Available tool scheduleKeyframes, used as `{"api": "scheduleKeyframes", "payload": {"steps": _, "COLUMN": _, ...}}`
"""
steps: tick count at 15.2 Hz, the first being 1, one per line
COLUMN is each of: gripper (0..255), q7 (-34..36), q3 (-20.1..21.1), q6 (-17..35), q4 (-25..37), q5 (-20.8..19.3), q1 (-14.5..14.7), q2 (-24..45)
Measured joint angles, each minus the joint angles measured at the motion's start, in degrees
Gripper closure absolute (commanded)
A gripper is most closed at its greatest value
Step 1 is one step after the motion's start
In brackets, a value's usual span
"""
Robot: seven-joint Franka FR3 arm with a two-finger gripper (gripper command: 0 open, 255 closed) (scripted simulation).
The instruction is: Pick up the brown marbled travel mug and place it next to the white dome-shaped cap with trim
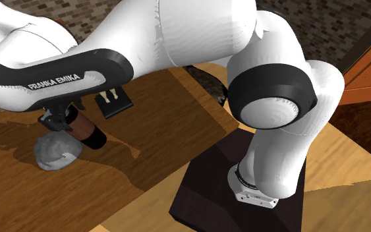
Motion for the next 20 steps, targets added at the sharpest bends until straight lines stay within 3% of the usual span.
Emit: {"api": "scheduleKeyframes", "payload": {"steps": 20, "gripper": 255, "q7": 0.24, "q3": -0.13, "q6": 13.27, "q4": -10.6, "q5": -0.42, "q1": 0.0, "q2": 2.68}}
